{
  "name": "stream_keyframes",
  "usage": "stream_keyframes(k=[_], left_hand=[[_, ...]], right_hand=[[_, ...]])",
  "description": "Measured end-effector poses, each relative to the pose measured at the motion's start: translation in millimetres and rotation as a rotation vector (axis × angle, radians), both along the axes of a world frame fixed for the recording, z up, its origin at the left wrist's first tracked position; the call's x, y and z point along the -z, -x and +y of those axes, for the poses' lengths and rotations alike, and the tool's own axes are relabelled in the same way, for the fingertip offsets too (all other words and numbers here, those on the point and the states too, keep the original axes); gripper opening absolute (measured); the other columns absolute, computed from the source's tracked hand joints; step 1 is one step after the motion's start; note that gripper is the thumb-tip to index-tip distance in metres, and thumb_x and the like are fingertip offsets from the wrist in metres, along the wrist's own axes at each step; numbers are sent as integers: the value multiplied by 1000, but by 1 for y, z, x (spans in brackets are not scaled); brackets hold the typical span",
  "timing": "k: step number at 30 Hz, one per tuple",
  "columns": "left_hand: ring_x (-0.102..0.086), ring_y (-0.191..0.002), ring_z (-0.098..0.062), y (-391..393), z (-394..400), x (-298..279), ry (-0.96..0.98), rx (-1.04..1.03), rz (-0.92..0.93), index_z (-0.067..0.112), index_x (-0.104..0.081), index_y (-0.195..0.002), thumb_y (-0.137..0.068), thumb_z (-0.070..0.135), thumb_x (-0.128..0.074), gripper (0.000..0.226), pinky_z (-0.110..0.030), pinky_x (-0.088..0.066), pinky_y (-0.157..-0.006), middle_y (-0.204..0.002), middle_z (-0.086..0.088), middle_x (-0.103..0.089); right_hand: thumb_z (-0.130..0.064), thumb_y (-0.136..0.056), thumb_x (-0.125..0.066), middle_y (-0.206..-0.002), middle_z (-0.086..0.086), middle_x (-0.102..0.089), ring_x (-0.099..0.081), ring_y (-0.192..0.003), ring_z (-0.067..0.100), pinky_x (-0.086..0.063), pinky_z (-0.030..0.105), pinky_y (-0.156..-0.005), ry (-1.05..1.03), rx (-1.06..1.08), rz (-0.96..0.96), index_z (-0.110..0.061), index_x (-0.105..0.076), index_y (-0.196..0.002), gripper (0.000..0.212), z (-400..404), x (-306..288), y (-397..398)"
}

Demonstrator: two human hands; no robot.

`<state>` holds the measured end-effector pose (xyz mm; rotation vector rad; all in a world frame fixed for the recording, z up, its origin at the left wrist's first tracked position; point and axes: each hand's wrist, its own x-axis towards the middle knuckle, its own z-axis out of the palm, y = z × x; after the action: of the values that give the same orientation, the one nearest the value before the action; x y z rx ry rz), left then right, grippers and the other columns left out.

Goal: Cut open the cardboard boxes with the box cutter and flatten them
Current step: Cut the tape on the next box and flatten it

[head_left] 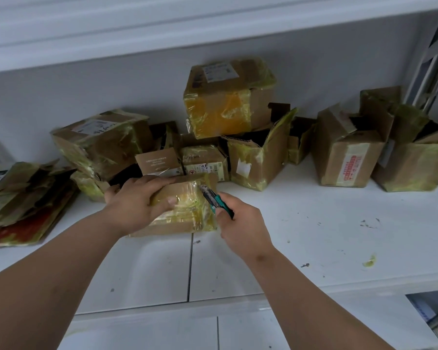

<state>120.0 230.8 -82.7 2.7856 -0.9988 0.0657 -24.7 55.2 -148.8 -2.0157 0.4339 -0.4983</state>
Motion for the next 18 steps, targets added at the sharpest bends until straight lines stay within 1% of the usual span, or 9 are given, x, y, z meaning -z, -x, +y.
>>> stream_keyframes(k=[1,2,5,7,8,12,14,16,18], left_hand=[[-30,-138,-21,-3,0,1,17,12,7,64,-33,-135,-68,93,-14,75,-54,-20,-110,-146,19,-38],[-31,-138,-23,-7,-1,3,29,18,7,66,-35,-133,-67,93,-10,76,-56,-20,-110,-144,18,-40],[-32,-135,-27,-15,-6,9,42,25,18,69,-38,-128,-66,92,-11,71,-58,-19,-112,-143,13,-42],[-35,-132,-27,-19,-9,12,69,53,25,74,-33,-124,-63,96,-8,70,-59,-22,-111,-140,12,-44],[-36,-131,-25,-21,-9,13,91,58,41,76,-30,-122,-63,96,-11,65,-59,-24,-110,-139,13,-45],[-45,-126,-19,-29,-10,15,153,83,109,84,-33,-109,-69,95,-19,44,-56,-35,-104,-133,21,-51],[-51,-122,-18,-34,-9,16,171,99,142,82,-37,-111,-69,97,-22,47,-56,-39,-102,-130,24,-56],[-53,-121,-18,-36,-7,16,179,94,163,80,-40,-111,-68,98,-24,50,-55,-40,-101,-127,25,-58],[-53,-120,-17,-34,-7,14,179,87,177,81,-40,-107,-67,97,-25,46,-55,-39,-102,-124,26,-59]], right_hand=[[-24,-100,-46,-103,-3,-70,-66,-78,17,-57,32,-69,-6,-2,-1,-35,-53,-140,41,0,1,1],[-25,-100,-46,-103,-4,-70,-66,-78,17,-58,35,-72,-10,-3,-1,-35,-53,-140,41,0,2,1],[-23,-100,-47,-102,-6,-70,-67,-76,17,-58,38,-74,-14,8,-2,-37,-54,-138,41,-3,5,1],[-22,-99,-47,-96,-7,-69,-66,-73,18,-58,39,-73,-22,16,-11,-39,-56,-135,40,-5,6,2],[-22,-99,-47,-94,-8,-68,-66,-72,18,-58,39,-72,-20,20,-10,-40,-57,-134,40,-5,6,2],[-21,-99,-47,-90,-9,-68,-66,-71,17,-58,40,-71,-6,28,-4,-41,-59,-130,38,-7,6,-2],[-20,-99,-48,-91,-7,-69,-66,-72,19,-58,42,-73,-27,25,-24,-39,-60,-129,38,-7,7,-4],[-20,-99,-49,-93,-8,-69,-67,-72,20,-58,43,-75,-57,24,-38,-38,-61,-130,38,-7,7,-5],[-19,-99,-50,-92,-11,-68,-67,-71,19,-58,42,-75,-81,26,-46,-37,-60,-132,39,-5,8,-6]])
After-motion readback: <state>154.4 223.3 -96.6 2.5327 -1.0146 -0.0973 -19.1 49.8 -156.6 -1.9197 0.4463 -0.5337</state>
